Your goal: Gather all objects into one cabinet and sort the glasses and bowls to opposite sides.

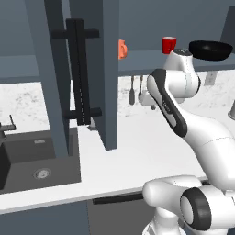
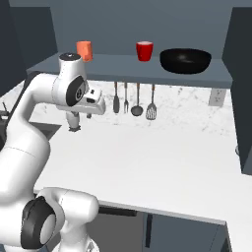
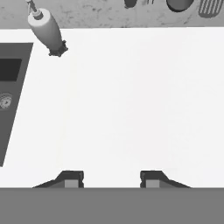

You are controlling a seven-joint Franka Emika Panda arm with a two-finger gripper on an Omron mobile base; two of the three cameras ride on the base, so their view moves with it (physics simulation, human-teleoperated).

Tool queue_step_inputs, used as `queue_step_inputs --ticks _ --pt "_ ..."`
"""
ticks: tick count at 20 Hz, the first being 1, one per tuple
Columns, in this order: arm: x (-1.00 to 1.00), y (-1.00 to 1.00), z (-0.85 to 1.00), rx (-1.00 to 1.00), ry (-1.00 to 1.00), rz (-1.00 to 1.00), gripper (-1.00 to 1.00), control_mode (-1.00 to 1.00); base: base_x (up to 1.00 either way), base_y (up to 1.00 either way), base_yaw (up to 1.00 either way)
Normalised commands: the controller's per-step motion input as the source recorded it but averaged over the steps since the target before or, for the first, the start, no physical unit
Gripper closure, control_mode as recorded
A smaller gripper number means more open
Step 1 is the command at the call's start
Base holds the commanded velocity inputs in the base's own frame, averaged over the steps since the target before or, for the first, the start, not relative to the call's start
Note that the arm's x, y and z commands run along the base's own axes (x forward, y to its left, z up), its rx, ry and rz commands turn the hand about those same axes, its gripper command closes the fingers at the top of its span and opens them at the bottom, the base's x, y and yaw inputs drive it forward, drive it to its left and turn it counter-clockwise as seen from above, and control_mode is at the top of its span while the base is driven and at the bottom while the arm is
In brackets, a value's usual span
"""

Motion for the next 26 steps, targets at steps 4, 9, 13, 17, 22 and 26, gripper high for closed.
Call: queue_step_inputs --ticks 4,9,13,17,22,26 --pt "0.00 0.00 0.00 0.00 0.00 0.00 -1.00 -1.00 0.00 0.00 0.00" --pt "0.00 0.00 -0.03 0.00 0.00 0.00 -1.00 1.00 0.00 0.00 0.00" --pt "0.00 0.00 0.00 0.00 0.00 0.00 -1.00 1.00 -0.09 -0.01 0.00" --pt "0.00 0.00 0.00 0.00 0.00 0.00 -1.00 1.00 -0.69 -0.20 0.00" --pt "0.00 0.00 0.00 0.00 0.00 0.00 -1.00 1.00 -0.84 -0.22 0.00" --pt "0.00 0.00 0.00 0.00 0.00 0.00 -1.00 1.00 -0.65 -0.14 0.00"
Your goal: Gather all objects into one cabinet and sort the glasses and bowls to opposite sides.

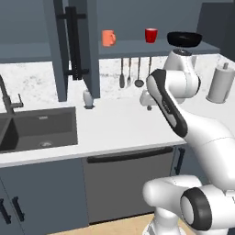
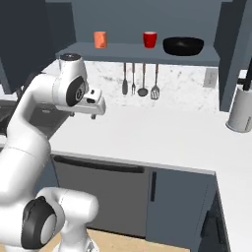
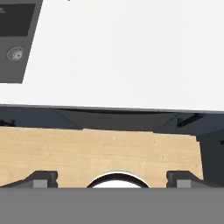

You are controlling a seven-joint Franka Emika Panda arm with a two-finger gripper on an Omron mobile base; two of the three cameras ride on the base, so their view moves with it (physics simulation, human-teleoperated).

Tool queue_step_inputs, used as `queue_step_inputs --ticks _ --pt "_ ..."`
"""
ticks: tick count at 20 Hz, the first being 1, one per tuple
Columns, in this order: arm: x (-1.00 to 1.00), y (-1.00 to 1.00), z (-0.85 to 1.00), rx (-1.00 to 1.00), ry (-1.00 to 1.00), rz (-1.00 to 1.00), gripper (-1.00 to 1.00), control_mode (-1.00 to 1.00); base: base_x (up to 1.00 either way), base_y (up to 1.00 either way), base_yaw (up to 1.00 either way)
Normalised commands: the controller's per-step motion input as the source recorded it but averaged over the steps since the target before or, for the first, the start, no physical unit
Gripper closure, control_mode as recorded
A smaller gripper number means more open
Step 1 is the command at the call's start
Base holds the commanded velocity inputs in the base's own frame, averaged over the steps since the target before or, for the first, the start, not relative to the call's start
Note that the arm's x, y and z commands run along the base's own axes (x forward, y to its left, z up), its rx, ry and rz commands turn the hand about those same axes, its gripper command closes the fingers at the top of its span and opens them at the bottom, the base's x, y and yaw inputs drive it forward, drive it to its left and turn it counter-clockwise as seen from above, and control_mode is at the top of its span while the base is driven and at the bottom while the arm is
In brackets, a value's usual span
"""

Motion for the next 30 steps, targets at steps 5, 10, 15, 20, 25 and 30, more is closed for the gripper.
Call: queue_step_inputs --ticks 5,10,15,20,25,30 --pt "0.00 0.00 0.00 0.00 0.00 0.00 -1.00 1.00 -0.50 0.02 0.00" --pt "0.00 0.00 0.00 0.00 0.00 0.00 -1.00 1.00 -0.58 0.34 0.00" --pt "0.00 0.00 0.00 0.00 0.00 0.00 -1.00 1.00 -0.93 0.18 0.02" --pt "0.00 0.00 0.00 0.00 0.00 0.00 -1.00 1.00 -0.69 0.53 0.00" --pt "0.00 0.00 0.00 0.00 0.00 0.00 -1.00 1.00 -0.61 0.96 0.02" --pt "0.00 0.00 0.00 0.00 0.00 0.00 -1.00 1.00 -0.23 1.00 0.04"
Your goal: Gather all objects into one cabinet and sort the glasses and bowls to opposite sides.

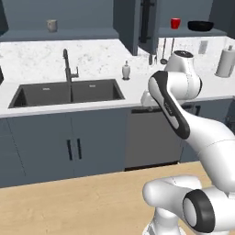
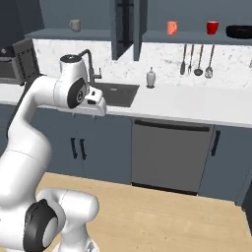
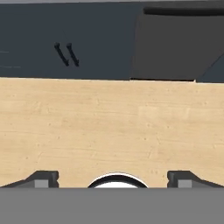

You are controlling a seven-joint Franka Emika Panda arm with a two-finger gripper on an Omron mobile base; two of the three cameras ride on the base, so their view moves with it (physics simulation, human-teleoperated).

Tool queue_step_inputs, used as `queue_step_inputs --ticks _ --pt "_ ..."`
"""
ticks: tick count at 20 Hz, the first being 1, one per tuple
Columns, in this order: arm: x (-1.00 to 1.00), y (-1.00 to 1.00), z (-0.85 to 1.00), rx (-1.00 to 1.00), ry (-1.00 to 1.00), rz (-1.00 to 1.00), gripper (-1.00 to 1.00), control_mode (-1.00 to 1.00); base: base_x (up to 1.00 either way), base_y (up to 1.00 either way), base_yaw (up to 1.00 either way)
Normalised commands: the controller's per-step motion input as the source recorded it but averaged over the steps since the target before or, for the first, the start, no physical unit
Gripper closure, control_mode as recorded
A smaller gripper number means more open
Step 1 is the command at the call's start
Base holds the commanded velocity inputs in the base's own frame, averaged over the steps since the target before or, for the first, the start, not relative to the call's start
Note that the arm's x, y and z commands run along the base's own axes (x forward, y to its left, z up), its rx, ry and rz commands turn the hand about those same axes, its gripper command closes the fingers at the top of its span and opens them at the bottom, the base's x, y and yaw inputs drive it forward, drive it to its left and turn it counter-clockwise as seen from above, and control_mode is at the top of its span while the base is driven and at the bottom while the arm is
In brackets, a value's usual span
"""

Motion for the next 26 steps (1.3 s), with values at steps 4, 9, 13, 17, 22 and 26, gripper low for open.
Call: queue_step_inputs --ticks 4,9,13,17,22,26 --pt "0.00 0.00 0.00 0.00 0.00 0.00 -1.00 1.00 0.04 0.99 0.04" --pt "0.00 0.00 0.00 0.00 0.00 0.00 -1.00 1.00 0.74 0.77 0.00" --pt "0.00 0.00 0.00 0.00 0.00 0.00 -1.00 1.00 1.00 0.01 0.00" --pt "0.00 0.00 0.00 0.00 0.00 0.00 -1.00 1.00 0.96 0.03 0.00" --pt "0.00 0.00 0.00 0.00 0.00 0.00 -1.00 1.00 0.29 0.43 0.00" --pt "0.00 0.00 0.00 0.00 0.00 0.00 -1.00 1.00 0.74 0.21 0.03"
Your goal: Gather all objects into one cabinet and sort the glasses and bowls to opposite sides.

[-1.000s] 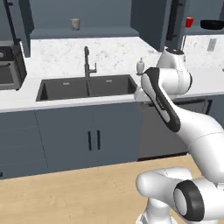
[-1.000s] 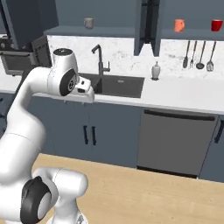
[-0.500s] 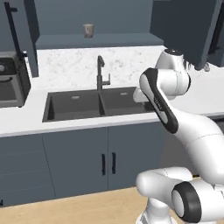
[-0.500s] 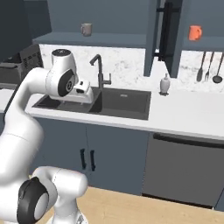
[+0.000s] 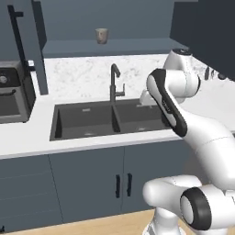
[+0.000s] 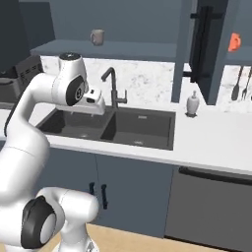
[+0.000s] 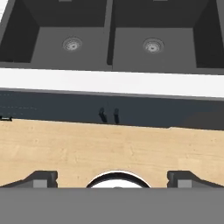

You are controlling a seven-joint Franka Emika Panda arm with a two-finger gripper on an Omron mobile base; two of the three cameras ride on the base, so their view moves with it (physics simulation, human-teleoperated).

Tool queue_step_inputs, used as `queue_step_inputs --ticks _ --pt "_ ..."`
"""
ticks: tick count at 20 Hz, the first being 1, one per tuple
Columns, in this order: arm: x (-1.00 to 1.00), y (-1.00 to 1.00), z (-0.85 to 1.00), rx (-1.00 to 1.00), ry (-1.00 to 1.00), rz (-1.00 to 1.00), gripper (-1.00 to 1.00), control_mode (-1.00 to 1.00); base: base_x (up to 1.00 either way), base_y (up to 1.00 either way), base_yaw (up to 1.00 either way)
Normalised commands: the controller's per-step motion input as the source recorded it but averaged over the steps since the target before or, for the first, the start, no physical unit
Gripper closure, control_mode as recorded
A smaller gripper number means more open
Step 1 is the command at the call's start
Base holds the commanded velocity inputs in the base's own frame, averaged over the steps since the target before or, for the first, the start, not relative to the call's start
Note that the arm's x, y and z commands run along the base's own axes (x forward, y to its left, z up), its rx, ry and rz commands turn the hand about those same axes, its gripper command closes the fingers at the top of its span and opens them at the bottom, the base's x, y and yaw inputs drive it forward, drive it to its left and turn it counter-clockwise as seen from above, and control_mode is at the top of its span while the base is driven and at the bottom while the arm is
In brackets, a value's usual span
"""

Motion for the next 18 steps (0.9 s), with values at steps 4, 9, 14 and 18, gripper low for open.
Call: queue_step_inputs --ticks 4,9,14,18 --pt "0.00 0.00 0.00 0.00 0.00 0.00 -1.00 1.00 0.99 0.03 0.02" --pt "0.00 0.00 0.00 0.00 0.00 0.00 -1.00 1.00 0.92 0.16 0.04" --pt "0.00 0.00 0.00 0.00 0.00 0.00 -1.00 1.00 0.94 0.29 0.04" --pt "0.00 0.00 0.00 0.00 0.00 0.00 -1.00 1.00 1.00 0.31 0.04"
